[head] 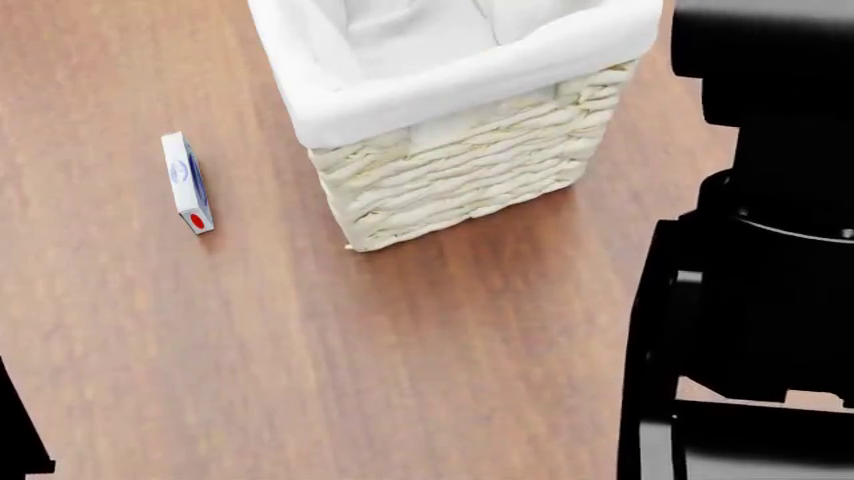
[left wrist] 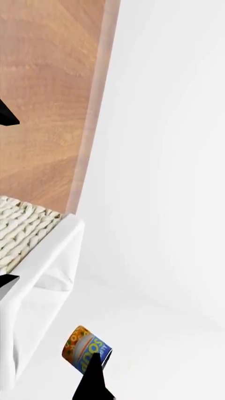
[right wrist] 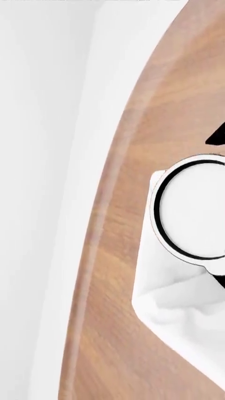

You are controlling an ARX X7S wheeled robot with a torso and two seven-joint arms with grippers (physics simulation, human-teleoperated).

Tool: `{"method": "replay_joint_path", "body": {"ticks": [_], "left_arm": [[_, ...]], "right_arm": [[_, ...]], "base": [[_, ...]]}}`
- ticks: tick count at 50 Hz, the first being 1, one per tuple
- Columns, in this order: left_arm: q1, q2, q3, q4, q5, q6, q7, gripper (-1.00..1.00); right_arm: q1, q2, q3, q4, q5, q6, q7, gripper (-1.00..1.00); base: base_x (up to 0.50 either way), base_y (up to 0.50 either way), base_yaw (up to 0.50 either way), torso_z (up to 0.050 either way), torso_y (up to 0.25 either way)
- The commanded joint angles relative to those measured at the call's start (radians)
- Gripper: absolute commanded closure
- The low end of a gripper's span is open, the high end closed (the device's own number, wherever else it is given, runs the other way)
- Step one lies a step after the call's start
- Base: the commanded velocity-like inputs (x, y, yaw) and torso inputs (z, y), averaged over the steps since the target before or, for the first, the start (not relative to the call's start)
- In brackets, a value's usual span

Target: Pick up the alphabet soup and the cream cheese box, and put them in the basket.

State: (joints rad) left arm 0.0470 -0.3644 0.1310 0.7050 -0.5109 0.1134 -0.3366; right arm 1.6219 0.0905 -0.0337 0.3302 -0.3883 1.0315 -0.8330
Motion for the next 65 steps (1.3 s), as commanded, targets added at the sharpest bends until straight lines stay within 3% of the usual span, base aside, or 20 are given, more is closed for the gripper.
{"method": "replay_joint_path", "body": {"ticks": [1, 21, 24, 29, 35, 39, 40, 42, 43, 45, 49, 56, 65], "left_arm": [[0.003, -0.004, 0.003, 0.005, 0.000, 0.002, -0.004, -1.00], [0.025, -0.020, -0.008, 0.031, -0.007, 0.014, -0.012, -1.00], [0.026, -0.021, -0.009, 0.030, -0.007, 0.016, -0.013, -1.00], [0.021, -0.019, -0.002, 0.028, -0.005, 0.013, -0.014, -1.00], [0.012, -0.015, 0.013, 0.026, 0.001, 0.008, -0.014, -1.00], [0.009, -0.013, 0.022, 0.027, 0.002, 0.006, -0.013, -1.00], [0.007, -0.014, 0.022, 0.026, 0.002, 0.005, -0.013, -1.00], [0.006, -0.011, 0.027, 0.025, 0.007, 0.006, -0.013, -1.00], [0.009, -0.009, 0.032, 0.028, 0.009, 0.007, -0.013, -1.00], [0.012, -0.011, 0.030, 0.031, 0.000, 0.006, -0.016, -1.00], [0.004, -0.012, 0.033, 0.026, 0.003, 0.002, -0.017, -1.00], [0.005, -0.009, 0.048, 0.036, 0.012, 0.000, -0.017, -1.00], [0.003, -0.004, 0.057, 0.017, 0.033, 0.009, -0.014, -1.00]], "right_arm": [[0.009, 0.007, -0.019, -0.004, 0.011, -0.005, -0.013, -1.00], [-0.013, 0.020, -0.060, -0.141, 0.002, 0.071, -0.038, -1.00], [-0.075, 0.052, -0.120, -0.279, -0.053, 0.045, -0.019, -1.00], [-0.182, 0.061, -0.131, -0.695, -0.124, 0.222, -0.083, -1.00], [-0.380, 0.105, -0.271, -1.135, -0.285, 0.377, -0.091, -1.00], [-0.534, 0.126, -0.375, -1.322, -0.377, 0.380, -0.045, -1.00], [-0.568, 0.129, -0.392, -1.347, -0.394, 0.362, -0.027, -1.00], [-0.737, 0.120, -0.395, -1.376, -0.440, 0.161, 0.045, -1.00], [-0.828, 0.010, -0.307, -1.377, -0.466, 0.042, 0.016, -1.00], [-0.950, -0.050, -0.247, -1.376, -0.473, -0.141, -0.008, -1.00], [-1.236, -0.090, -0.120, -1.377, -0.246, -0.475, 0.226, -1.00], [-1.498, -0.075, -0.100, -1.371, -0.141, -0.651, 0.397, -1.00], [-1.689, -0.029, -0.098, -1.278, -0.089, -0.856, 0.612, -1.00]], "base": [[0.00, 0.00, 0.00, 0.000, 0.000], [0.00, 0.00, 0.00, 0.000, 0.000], [0.00, 0.00, 0.00, 0.000, 0.000], [0.00, 0.00, 0.00, 0.000, 0.000], [0.00, 0.00, 0.00, 0.000, 0.000], [0.00, 0.00, 0.00, 0.000, 0.000], [0.00, 0.00, 0.00, 0.000, 0.000], [0.00, 0.00, 0.00, 0.000, 0.000], [0.00, 0.00, 0.00, 0.000, 0.000], [0.00, 0.00, 0.00, 0.000, 0.000], [0.00, 0.00, 0.00, 0.000, 0.000], [0.00, 0.00, 0.00, 0.000, 0.000], [0.00, 0.00, 0.00, 0.000, 0.000]]}}
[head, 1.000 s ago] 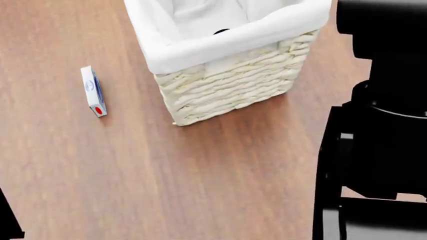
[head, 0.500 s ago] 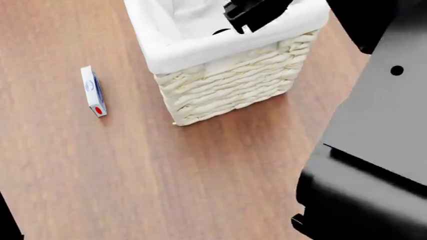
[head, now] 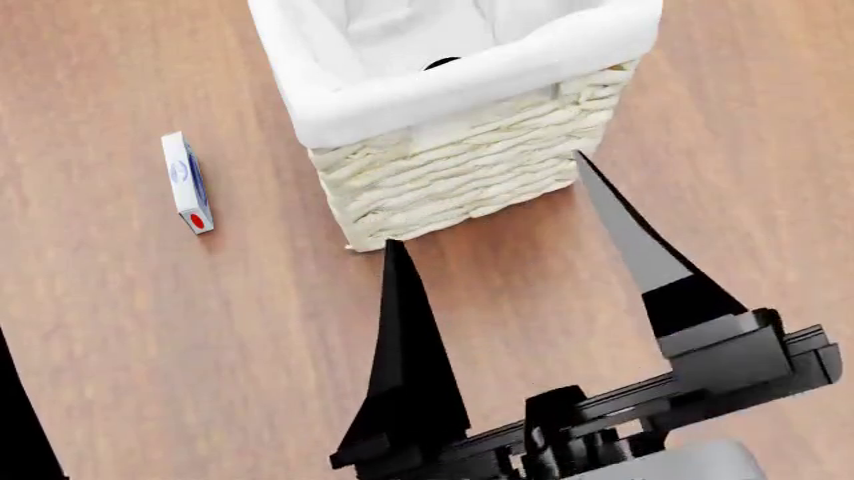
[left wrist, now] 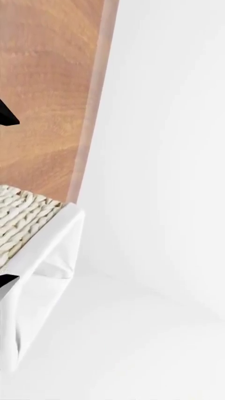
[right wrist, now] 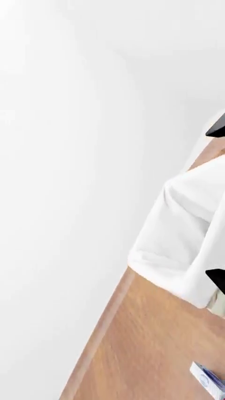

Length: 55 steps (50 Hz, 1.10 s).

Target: Pick up the alphabet soup and the cream cheese box, and put them in the basket.

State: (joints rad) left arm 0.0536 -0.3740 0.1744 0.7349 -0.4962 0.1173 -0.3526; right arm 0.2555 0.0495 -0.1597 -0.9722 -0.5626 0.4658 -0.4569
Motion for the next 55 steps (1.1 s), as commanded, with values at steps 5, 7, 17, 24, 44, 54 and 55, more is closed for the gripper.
{"method": "replay_joint_path", "body": {"ticks": [5, 7, 17, 24, 44, 54, 55], "left_arm": [[-0.034, 0.016, 0.033, -0.055, 0.070, -0.016, -0.005, -1.00], [-0.063, 0.026, 0.050, -0.095, 0.077, -0.051, -0.012, -1.00], [-0.313, 0.151, 0.151, -0.471, 0.100, -0.055, 0.087, -1.00], [-0.472, 0.192, 0.162, -0.568, 0.050, -0.148, 0.098, -1.00], [-0.755, 0.301, 0.154, -0.973, 0.028, -0.192, 0.089, -1.00], [-0.852, 0.330, 0.151, -1.211, 0.090, -0.077, 0.057, -1.00], [-0.853, 0.331, 0.153, -1.216, 0.089, -0.070, 0.059, -1.00]], "right_arm": [[-0.342, 0.020, 0.017, 0.024, 0.055, -0.296, 0.261, -1.00], [-0.349, 0.024, 0.017, 0.019, 0.052, -0.299, 0.270, -1.00], [-0.369, 0.032, 0.006, 0.020, 0.086, -0.290, 0.290, -1.00], [-0.411, 0.053, 0.008, 0.042, 0.096, -0.326, 0.332, -1.00], [-0.410, 0.075, 0.000, 0.033, 0.103, -0.292, 0.348, -1.00], [-0.424, 0.084, 0.002, 0.020, 0.110, -0.288, 0.362, -1.00], [-0.425, 0.086, 0.002, 0.020, 0.111, -0.290, 0.363, -1.00]], "base": [[0.00, 0.00, 0.00, 0.000, 0.000], [0.00, 0.00, 0.00, 0.000, 0.000], [0.00, 0.00, 0.00, 0.000, 0.000], [0.00, 0.00, 0.00, 0.000, 0.000], [0.00, 0.00, 0.00, 0.000, 0.000], [0.00, 0.00, 0.00, 0.000, 0.000], [0.00, 0.00, 0.00, 0.000, 0.000]]}}
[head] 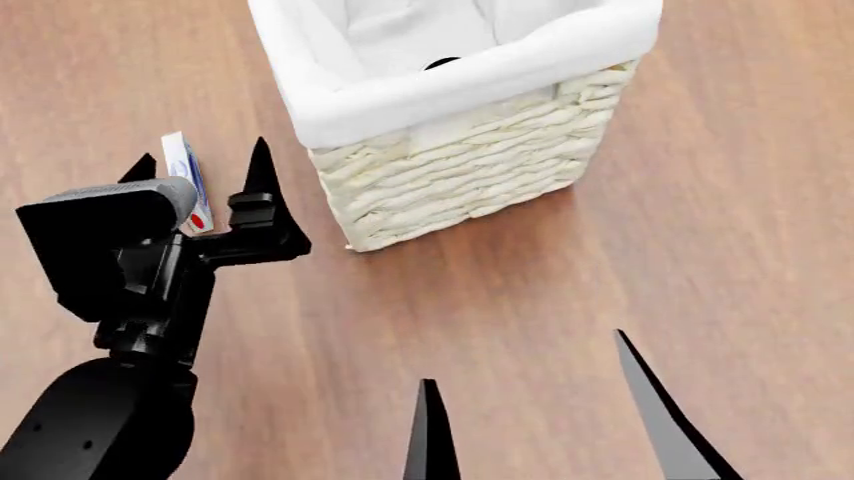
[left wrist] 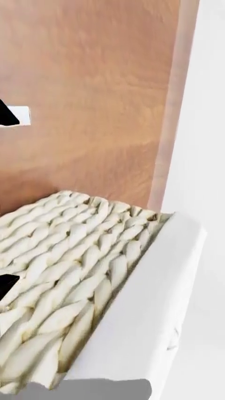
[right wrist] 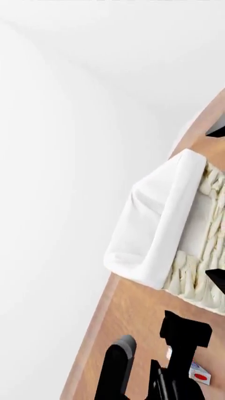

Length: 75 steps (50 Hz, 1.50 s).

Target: Pick up the alphabet soup and the cream cheese box, and put them in the basket.

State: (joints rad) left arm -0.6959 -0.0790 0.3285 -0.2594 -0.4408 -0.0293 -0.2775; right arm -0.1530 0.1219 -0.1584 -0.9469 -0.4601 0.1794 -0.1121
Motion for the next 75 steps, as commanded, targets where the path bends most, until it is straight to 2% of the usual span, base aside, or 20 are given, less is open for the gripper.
{"method": "replay_joint_path", "body": {"ticks": [1, 6, 17, 22, 28, 36, 40, 51, 52, 56, 67, 75], "left_arm": [[-0.105, 0.035, 0.003, -0.229, 0.040, 0.083, -0.020, -1.00], [-0.118, 0.033, 0.010, -0.248, 0.045, 0.095, -0.038, -1.00], [-0.170, 0.060, 0.035, -0.486, 0.078, 0.229, -0.055, -1.00], [-0.172, 0.055, 0.053, -0.486, 0.068, 0.227, -0.066, -1.00], [-0.193, 0.063, 0.080, -0.588, 0.096, 0.299, -0.092, -1.00], [-0.245, 0.076, 0.136, -0.756, 0.050, 0.386, -0.110, -1.00], [-0.268, 0.076, 0.190, -0.817, 0.005, 0.425, -0.132, -1.00], [-0.308, 0.077, 0.299, -0.907, -0.098, 0.466, -0.187, -1.00], [-0.313, 0.078, 0.317, -0.920, -0.112, 0.475, -0.188, -1.00], [-0.325, 0.078, 0.379, -0.947, -0.163, 0.493, -0.208, -1.00], [-0.354, 0.079, 0.672, -1.018, -0.394, 0.564, -0.253, -1.00], [-0.353, 0.079, 0.826, -1.042, -0.530, 0.585, -0.261, -1.00]], "right_arm": [[-0.017, 0.014, 0.000, -0.004, 0.009, -0.003, 0.020, -1.00], [-0.020, 0.017, 0.001, -0.006, 0.015, -0.004, 0.028, -1.00], [-0.025, 0.026, -0.002, -0.003, 0.021, -0.004, 0.042, -1.00], [-0.025, 0.029, -0.001, -0.003, 0.025, -0.003, 0.047, -1.00], [-0.016, 0.027, -0.001, -0.027, 0.024, 0.025, 0.038, -1.00], [-0.027, 0.033, -0.002, -0.025, 0.026, 0.014, 0.053, -1.00], [-0.002, 0.022, -0.008, -0.060, 0.012, 0.067, 0.023, -1.00], [-0.035, 0.038, -0.005, -0.041, 0.021, 0.019, 0.059, -1.00], [-0.013, 0.029, -0.008, -0.068, 0.013, 0.060, 0.033, -1.00], [-0.039, 0.041, -0.004, -0.042, 0.023, 0.014, 0.064, -1.00], [-0.039, 0.048, 0.008, -0.048, 0.037, 0.024, 0.068, -1.00], [-0.051, 0.055, 0.011, -0.035, 0.046, 0.005, 0.085, -1.00]], "base": [[0.00, 0.00, 0.00, 0.000, 0.000], [0.00, 0.00, 0.00, 0.000, 0.000], [0.00, 0.00, 0.00, 0.000, 0.000], [0.00, 0.00, 0.00, 0.000, 0.000], [0.00, 0.00, 0.00, 0.000, 0.000], [0.00, 0.00, 0.00, 0.000, 0.000], [0.00, 0.00, 0.00, 0.000, 0.000], [0.00, 0.00, 0.00, 0.000, 0.000], [0.00, 0.00, 0.00, 0.000, 0.000], [0.00, 0.00, 0.00, 0.000, 0.000], [0.00, 0.00, 0.00, 0.000, 0.000], [0.00, 0.00, 0.00, 0.000, 0.000]]}}
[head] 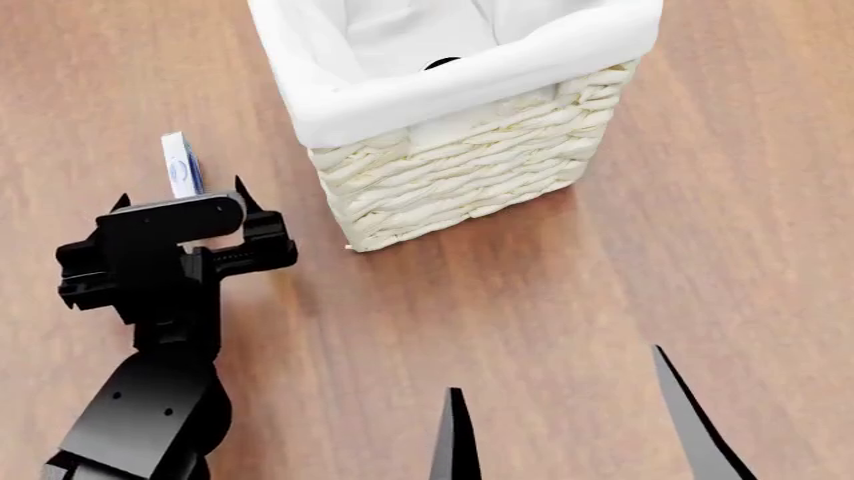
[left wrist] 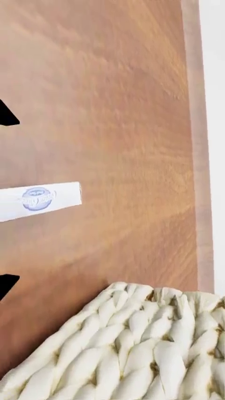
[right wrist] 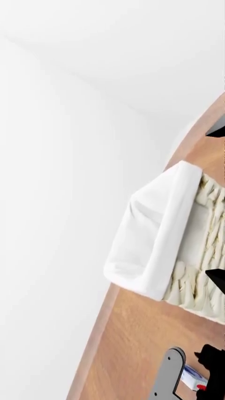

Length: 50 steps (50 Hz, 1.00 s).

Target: Pick up the alphabet soup and the cream cheese box, and put them in the basket.

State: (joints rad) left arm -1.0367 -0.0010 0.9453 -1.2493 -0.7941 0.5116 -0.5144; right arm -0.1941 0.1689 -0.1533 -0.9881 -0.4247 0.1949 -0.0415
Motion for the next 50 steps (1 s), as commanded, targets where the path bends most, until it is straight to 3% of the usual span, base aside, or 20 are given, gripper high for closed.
{"method": "replay_joint_path", "body": {"ticks": [1, 18, 19, 31, 36, 42, 50], "left_arm": [[-0.013, 0.001, 0.221, -0.054, -0.185, 0.046, -0.027, -1.00], [-0.009, 0.001, 0.198, -0.058, -0.175, 0.046, -0.014, -1.00], [-0.009, 0.001, 0.201, -0.058, -0.176, 0.050, -0.014, 1.00], [-0.012, 0.001, 0.220, -0.058, -0.200, 0.062, 0.005, 1.00], [-0.054, -0.005, 0.172, -0.058, -0.181, 0.070, 0.030, 1.00], [-0.269, -0.086, 0.108, 0.005, -0.197, 0.062, 0.072, 1.00], [-0.510, -0.094, 0.001, -0.059, -0.190, 0.008, 0.127, 1.00]], "right_arm": [[-0.011, 0.009, 0.006, 0.007, 0.011, -0.011, 0.016, -1.00], [-0.014, 0.015, 0.004, 0.001, 0.015, -0.006, 0.022, -1.00], [-0.016, 0.015, 0.004, 0.000, 0.016, -0.008, 0.023, -1.00], [-0.022, 0.020, 0.003, 0.002, 0.022, -0.017, 0.033, -1.00], [-0.025, 0.022, 0.006, 0.000, 0.025, -0.017, 0.037, -1.00], [-0.020, 0.021, 0.002, -0.002, 0.026, -0.015, 0.035, -1.00], [-0.046, 0.024, 0.011, -0.022, 0.024, -0.023, 0.042, -1.00]], "base": [[0.00, 0.00, 0.00, 0.000, 0.000], [0.00, 0.00, 0.00, 0.000, 0.000], [0.00, 0.00, 0.00, 0.000, 0.000], [0.00, 0.00, 0.00, 0.000, 0.000], [0.00, 0.00, 0.00, 0.000, 0.002], [0.00, 0.00, 0.00, 0.000, 0.000], [0.00, 0.00, 0.00, 0.000, 0.001]]}}
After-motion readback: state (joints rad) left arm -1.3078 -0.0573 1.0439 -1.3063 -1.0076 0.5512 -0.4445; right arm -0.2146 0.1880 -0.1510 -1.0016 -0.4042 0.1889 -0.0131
